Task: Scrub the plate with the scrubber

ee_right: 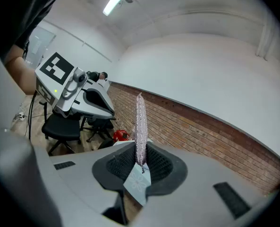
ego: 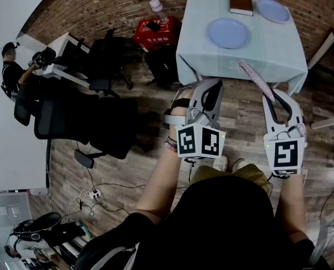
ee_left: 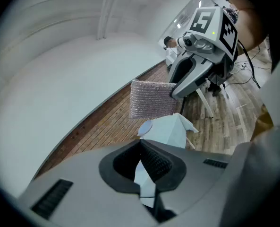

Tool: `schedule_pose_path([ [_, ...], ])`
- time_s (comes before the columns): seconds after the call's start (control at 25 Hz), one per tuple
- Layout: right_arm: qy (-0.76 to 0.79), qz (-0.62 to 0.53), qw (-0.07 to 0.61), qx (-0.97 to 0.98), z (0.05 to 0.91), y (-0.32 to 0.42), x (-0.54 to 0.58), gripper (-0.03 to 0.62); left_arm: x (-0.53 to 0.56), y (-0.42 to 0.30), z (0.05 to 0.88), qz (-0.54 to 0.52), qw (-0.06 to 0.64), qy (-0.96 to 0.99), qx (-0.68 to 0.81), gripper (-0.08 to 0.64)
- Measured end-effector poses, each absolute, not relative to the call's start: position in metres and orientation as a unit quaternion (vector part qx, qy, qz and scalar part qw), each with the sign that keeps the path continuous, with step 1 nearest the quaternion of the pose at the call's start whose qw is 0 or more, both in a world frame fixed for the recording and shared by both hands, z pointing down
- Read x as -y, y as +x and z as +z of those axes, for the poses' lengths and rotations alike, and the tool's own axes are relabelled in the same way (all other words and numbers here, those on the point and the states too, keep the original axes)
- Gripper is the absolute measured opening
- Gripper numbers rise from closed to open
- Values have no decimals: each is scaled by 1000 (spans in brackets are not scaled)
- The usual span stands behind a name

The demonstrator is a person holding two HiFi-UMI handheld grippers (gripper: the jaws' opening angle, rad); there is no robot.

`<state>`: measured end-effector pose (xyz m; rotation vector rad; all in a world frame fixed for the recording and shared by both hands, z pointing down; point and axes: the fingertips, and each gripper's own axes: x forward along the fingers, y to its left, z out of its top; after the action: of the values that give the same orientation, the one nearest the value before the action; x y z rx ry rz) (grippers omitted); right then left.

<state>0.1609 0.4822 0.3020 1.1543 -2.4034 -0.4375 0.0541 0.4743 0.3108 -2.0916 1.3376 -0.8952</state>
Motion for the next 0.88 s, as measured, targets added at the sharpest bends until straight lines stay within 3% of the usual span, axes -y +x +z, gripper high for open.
schedule_pose_path([
  [0.88, 432, -149, 207, 865, 303, 160, -483, 87, -475, 45, 306, -312, 251, -772, -493, 21],
])
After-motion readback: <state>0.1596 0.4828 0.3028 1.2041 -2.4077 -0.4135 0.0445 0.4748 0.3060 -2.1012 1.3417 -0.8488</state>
